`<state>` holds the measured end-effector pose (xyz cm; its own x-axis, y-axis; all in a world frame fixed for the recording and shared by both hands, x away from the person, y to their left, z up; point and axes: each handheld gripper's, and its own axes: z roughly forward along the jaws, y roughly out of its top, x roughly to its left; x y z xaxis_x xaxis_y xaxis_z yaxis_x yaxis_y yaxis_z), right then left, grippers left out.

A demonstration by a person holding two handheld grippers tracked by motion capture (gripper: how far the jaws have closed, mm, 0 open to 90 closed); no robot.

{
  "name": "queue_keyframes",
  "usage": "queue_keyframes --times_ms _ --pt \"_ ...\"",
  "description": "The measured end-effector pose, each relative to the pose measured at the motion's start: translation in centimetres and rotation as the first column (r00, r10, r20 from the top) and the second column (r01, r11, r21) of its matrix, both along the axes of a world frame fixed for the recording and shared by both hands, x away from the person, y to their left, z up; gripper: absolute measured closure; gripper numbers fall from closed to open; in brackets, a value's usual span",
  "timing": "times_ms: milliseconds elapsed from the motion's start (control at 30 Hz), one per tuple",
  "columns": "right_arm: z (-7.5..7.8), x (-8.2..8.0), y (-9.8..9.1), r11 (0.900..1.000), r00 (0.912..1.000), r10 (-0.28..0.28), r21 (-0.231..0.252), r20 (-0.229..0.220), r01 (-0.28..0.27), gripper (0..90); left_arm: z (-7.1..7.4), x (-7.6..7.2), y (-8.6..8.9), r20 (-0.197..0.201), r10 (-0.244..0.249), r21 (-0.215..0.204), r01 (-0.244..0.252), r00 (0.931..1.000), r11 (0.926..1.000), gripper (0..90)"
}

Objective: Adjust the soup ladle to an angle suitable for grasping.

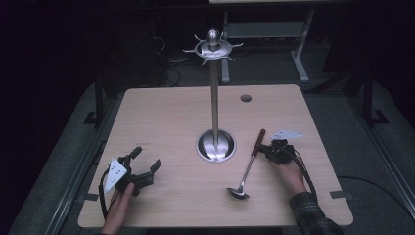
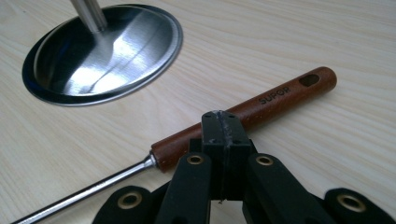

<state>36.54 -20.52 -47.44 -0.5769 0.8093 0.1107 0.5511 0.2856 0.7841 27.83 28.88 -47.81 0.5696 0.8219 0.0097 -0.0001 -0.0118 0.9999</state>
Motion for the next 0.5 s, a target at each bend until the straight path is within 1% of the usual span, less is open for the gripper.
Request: queue_keyframes --times_ms 67,200,267,367,400,500 --pt "0.0 0.1 0.4 0.9999 0.9999 0.011 0.0 -0.005 -0.011 89.6 0.0 0.0 0.0 0.0 0.0 0.0 0.0 1.0 1.0 12.5" --pt "-0.1 0.1 1.4 0.9989 0.9989 0.046 -0.01 0.002 -0.046 89.6 0.0 0.0 0.0 0.0 0.0 0.0 0.0 1.0 1.0 12.5" --pt "-0.1 0.1 1.7 0.9985 0.9986 0.053 -0.012 0.002 -0.053 89.6 0.0 0.0 0.0 0.0 0.0 0.0 0.0 1.0 1.0 12.5" --pt "0.1 0.0 1.6 0.9987 0.9988 0.048 -0.015 -0.005 -0.048 89.6 0.0 0.0 0.0 0.0 0.0 0.0 0.0 1.0 1.0 12.5" --pt "0.2 -0.1 1.6 0.9991 0.999 0.042 -0.007 -0.013 -0.042 89.6 0.0 0.0 0.0 0.0 -0.001 0.0 0.001 1.0 1.0 12.5" --pt "0.8 -0.5 1.4 0.9987 0.9985 0.051 0.002 -0.02 -0.051 89.6 0.0 0.0 0.0 0.0 -0.001 0.0 0.001 1.0 1.0 12.5"
